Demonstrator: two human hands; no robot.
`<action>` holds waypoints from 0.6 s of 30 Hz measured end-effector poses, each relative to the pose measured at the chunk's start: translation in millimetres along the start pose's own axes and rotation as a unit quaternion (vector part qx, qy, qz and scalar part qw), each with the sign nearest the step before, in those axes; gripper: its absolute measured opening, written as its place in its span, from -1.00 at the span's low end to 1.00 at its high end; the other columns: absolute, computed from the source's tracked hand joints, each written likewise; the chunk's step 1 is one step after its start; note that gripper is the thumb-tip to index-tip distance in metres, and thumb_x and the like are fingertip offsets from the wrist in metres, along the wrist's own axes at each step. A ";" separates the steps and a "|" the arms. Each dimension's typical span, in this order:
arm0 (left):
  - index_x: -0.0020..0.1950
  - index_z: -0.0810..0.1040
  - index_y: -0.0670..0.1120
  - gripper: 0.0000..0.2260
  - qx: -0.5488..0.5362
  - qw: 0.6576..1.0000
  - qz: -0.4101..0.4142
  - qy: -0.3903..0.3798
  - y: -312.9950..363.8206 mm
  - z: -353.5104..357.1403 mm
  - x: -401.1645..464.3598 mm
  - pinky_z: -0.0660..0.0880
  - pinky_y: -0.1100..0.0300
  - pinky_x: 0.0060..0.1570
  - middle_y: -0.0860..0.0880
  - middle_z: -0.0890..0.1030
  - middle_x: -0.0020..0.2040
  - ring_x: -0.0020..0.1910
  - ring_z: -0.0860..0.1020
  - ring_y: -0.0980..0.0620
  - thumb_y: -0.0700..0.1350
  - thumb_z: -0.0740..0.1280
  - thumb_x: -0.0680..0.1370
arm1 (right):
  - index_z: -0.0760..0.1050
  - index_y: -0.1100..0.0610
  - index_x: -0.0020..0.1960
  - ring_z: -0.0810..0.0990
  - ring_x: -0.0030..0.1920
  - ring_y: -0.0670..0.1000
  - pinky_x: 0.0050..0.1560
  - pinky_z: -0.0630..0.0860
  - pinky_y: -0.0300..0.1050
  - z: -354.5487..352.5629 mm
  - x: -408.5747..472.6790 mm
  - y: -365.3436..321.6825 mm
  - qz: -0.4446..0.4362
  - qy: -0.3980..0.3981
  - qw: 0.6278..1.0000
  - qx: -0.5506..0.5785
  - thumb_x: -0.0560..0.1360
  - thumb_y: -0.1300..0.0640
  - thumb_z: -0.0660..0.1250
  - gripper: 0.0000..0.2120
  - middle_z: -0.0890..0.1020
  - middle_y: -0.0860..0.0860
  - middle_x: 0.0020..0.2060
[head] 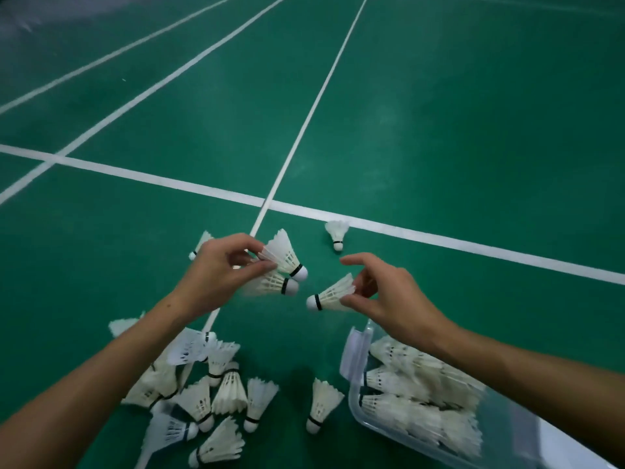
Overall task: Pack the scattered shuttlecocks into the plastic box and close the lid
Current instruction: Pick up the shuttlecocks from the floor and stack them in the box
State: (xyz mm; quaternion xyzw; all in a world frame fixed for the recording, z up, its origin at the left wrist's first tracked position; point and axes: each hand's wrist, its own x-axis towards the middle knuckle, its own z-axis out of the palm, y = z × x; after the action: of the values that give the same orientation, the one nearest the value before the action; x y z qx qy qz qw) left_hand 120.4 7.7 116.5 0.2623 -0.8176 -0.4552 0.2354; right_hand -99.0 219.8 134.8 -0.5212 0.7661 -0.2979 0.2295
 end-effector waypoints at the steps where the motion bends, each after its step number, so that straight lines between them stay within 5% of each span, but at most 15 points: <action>1: -0.03 0.70 -0.11 -0.84 -0.009 1.000 0.016 -0.013 10.1 16.3 0.5 0.68 0.12 -0.03 -0.01 0.75 -0.08 -0.13 0.74 -0.03 -0.07 0.55 0.46 | 0.51 -0.04 0.40 0.61 -0.12 -0.18 -0.04 0.53 -0.37 -13.3 -17.5 9.3 0.012 0.015 1.000 0.002 0.52 0.11 0.56 -0.51 0.62 -0.14 -0.16; 12: -0.06 0.71 -0.02 -0.91 -0.019 0.994 0.036 -0.101 50.7 106.6 -23.6 0.62 0.29 -0.06 0.08 0.76 -0.13 -0.14 0.74 0.09 -0.09 0.54 0.47 | 0.55 -0.13 0.27 0.69 -0.18 -0.10 -0.15 0.68 -0.07 -6.7 -148.5 91.2 0.130 0.094 0.986 0.055 0.48 0.18 0.57 -0.56 0.63 -0.16 -0.15; 18: -0.01 0.70 0.00 -0.83 0.019 0.995 0.032 -0.097 50.1 112.1 -28.0 0.64 0.27 0.00 0.14 0.75 -0.11 -0.11 0.73 0.10 -0.02 0.54 0.44 | 0.49 -0.15 0.32 0.66 -0.15 -0.20 -0.17 0.55 -0.39 41.8 -150.2 95.4 0.140 0.039 0.989 0.006 0.53 0.10 0.54 -0.57 0.59 -0.23 -0.14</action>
State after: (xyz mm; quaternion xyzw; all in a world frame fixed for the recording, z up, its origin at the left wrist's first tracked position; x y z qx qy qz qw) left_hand 60.8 117.8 102.7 0.1948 -0.8531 -0.4553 0.1643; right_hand -81.6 377.9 44.6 -0.3952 0.8382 -0.2871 0.2424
